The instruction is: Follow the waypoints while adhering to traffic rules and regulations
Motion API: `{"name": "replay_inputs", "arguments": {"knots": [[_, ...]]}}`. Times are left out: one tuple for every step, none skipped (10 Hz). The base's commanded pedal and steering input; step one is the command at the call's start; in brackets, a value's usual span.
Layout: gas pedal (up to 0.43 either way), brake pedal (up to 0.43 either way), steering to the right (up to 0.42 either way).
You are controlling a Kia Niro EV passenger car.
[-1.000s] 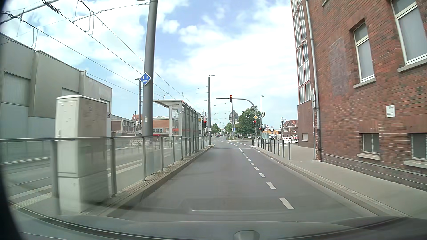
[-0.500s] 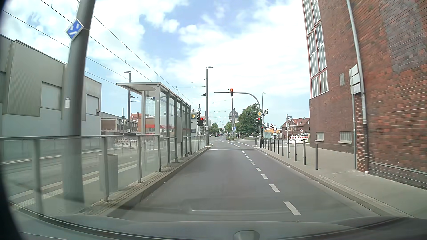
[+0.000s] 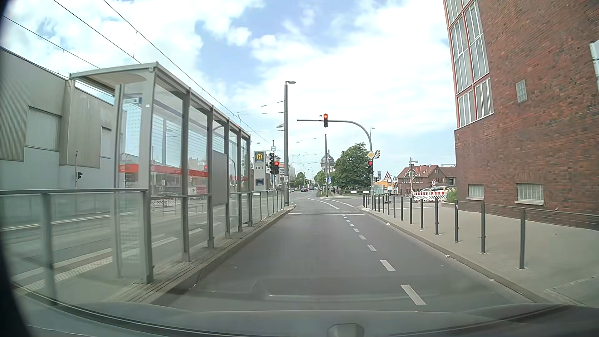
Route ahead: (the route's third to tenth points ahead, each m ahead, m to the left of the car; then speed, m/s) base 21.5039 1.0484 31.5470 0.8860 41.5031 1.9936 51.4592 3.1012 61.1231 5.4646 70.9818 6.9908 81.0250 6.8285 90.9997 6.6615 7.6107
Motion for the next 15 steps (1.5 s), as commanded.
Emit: {"name": "replay_inputs", "arguments": {"knots": [[0.000,0.280,0.003],[0.000,0.280,0.004],[0.000,0.280,0.004],[0.000,0.280,0.004],[0.000,0.280,0.004],[0.000,0.280,0.004],[0.000,0.287,0.004],[0.000,0.287,0.003],[0.000,0.287,0.001],[0.000,0.287,0.000],[0.000,0.287,0.000],[0.000,0.280,-0.001],[0.000,0.287,0.000],[0.000,0.287,0.000],[0.000,0.287,0.000]]}}
